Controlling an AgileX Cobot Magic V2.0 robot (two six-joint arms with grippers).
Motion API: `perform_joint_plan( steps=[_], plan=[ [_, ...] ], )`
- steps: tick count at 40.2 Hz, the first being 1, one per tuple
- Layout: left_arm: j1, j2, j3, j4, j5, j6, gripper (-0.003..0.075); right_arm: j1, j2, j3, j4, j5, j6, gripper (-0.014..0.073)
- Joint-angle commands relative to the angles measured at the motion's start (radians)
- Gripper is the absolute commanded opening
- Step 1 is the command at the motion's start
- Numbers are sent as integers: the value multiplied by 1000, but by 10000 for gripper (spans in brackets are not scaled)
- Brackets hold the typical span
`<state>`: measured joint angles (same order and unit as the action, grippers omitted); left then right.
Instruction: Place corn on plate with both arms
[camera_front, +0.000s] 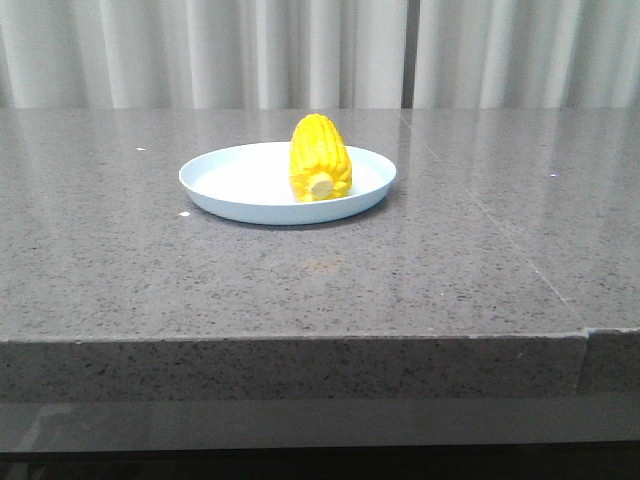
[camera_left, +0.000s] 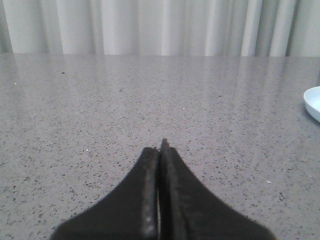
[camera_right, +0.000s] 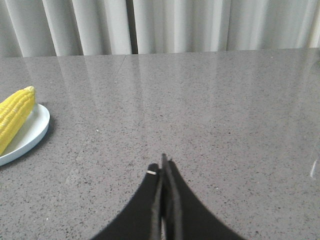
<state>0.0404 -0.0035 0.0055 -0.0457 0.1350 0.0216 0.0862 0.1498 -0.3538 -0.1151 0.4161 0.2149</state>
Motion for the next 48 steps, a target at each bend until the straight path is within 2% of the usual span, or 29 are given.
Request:
perform_joint_plan(
  steps=[1, 11, 16, 21, 25, 32, 48],
  plan=[
    [2, -21, 2, -10, -93, -10, -20, -5, 8, -26, -12, -82, -9, -67],
    [2, -21, 2, -10, -93, -10, -20, -5, 6, 8, -12, -87, -24, -67],
    [2, -21, 2, -10, -93, -10, -20, -5, -11, 75, 84, -109, -136, -67],
    [2, -21, 2, -10, -93, -10, -20, -5, -50, 179, 152, -201, -232, -67],
    [2, -21, 2, -10, -93, -10, -20, -7, -83, 266, 162, -258, -235, -67],
    [2, -21, 2, -10, -93, -10, -20, -50, -119, 362, 180, -268, -235, -67],
    [2, -19, 2, -10, -93, -10, -20, -80, -174, 365, 179, -256, -235, -67]
  ],
)
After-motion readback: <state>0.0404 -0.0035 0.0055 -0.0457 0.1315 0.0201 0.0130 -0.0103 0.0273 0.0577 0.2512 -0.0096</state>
